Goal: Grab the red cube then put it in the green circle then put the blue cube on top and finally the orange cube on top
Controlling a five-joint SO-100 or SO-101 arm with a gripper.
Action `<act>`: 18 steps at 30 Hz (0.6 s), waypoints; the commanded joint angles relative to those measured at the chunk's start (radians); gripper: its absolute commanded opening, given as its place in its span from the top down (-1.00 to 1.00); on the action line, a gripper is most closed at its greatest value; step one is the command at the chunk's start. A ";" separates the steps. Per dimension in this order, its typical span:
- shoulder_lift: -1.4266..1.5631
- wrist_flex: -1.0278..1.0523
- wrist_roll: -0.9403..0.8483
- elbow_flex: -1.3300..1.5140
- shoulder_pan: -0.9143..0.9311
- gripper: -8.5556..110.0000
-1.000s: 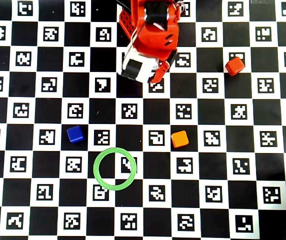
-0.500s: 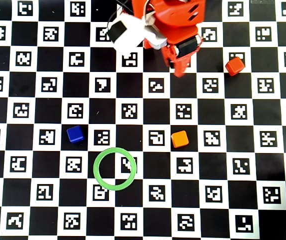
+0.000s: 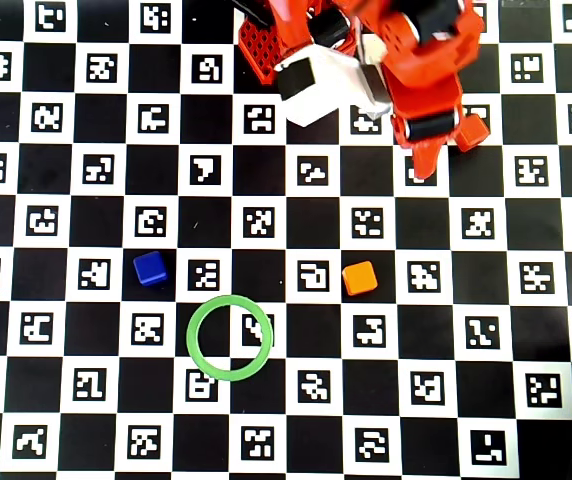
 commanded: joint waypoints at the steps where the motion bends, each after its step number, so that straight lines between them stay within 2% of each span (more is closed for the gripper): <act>1: 0.009 0.094 0.107 -0.075 -0.092 0.22; 4: 0.008 0.094 0.215 -0.058 -0.166 0.00; 6: -0.012 0.092 0.278 -0.048 -0.224 -0.08; 18: -0.192 0.072 0.344 -0.140 -0.408 -0.10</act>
